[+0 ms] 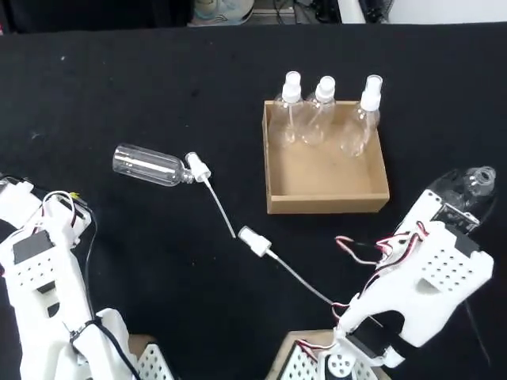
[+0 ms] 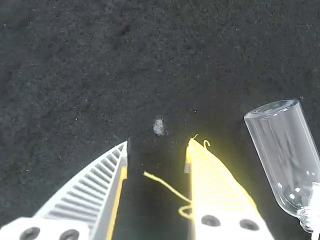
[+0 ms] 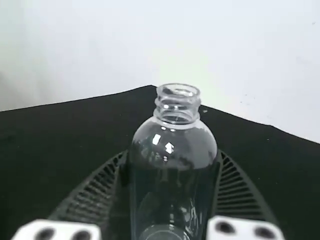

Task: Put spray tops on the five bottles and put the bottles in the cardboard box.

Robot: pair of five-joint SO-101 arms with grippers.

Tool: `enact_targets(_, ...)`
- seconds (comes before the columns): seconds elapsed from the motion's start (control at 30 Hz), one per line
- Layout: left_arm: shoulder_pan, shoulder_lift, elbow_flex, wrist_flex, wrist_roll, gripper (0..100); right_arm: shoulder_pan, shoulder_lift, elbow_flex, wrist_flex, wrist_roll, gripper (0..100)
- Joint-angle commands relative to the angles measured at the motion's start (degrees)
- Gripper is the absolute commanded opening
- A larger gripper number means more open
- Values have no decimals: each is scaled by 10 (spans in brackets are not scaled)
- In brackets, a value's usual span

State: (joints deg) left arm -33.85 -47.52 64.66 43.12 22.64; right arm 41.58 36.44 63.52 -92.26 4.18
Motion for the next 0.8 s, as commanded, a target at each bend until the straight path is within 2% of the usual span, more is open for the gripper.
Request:
enact_targets(0.0,7,-11,-33,-6,4,188,-3,5,15,-7,1,191)
enact_targets(0.77,7,-11,-33,-6,4,188,-27,3,76,-7,2,197)
